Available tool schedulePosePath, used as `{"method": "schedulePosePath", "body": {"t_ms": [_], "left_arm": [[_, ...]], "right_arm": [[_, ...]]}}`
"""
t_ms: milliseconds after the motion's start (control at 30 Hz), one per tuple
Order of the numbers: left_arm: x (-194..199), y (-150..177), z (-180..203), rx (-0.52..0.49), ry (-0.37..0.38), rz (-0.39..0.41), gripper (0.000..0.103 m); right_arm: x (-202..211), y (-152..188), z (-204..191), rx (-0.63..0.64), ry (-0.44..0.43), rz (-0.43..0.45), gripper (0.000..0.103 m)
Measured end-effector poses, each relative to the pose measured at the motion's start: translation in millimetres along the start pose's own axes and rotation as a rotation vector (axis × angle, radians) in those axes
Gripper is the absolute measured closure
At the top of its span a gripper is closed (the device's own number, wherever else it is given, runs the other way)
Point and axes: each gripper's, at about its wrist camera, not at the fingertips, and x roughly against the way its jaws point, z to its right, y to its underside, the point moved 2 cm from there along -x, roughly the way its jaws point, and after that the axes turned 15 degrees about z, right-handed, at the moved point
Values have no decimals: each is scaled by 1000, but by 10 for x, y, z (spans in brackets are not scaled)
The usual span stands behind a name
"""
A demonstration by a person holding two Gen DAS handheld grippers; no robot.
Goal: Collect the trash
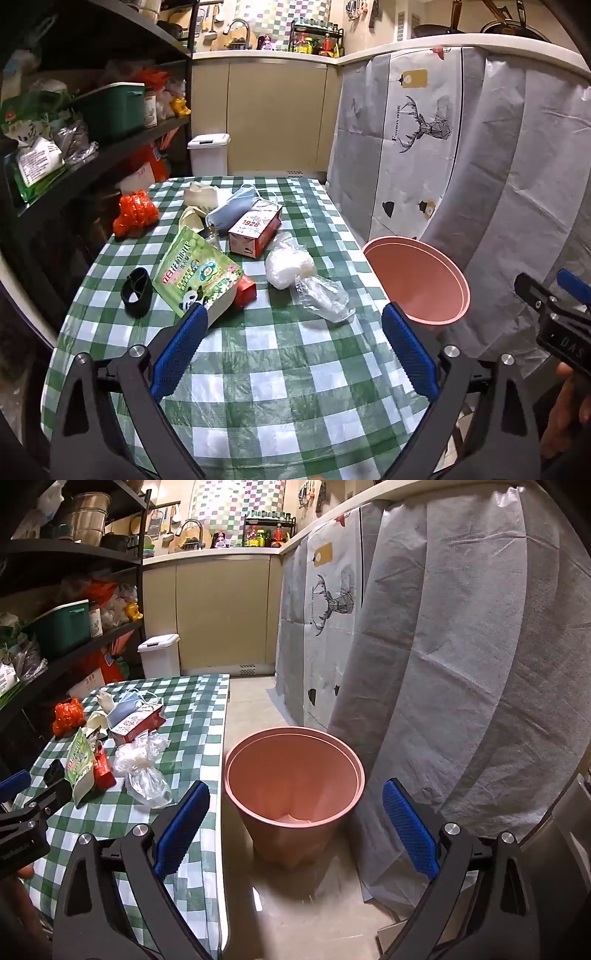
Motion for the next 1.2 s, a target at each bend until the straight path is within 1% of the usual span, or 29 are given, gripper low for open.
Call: {"method": "schedulePosePath", "body": {"t_ms": [67,300,1200], "left_arm": [[13,-1,-5,-4,0,7,11],[84,-64,19,-11,12,48,11],[96,-54,75,-12,48,54,11]], "right_arm": [[17,-4,-58,4,-4,3,10],[53,-48,-52,-3,-11,23,10],[46,-76,-14,-11,-8,27,10]]}}
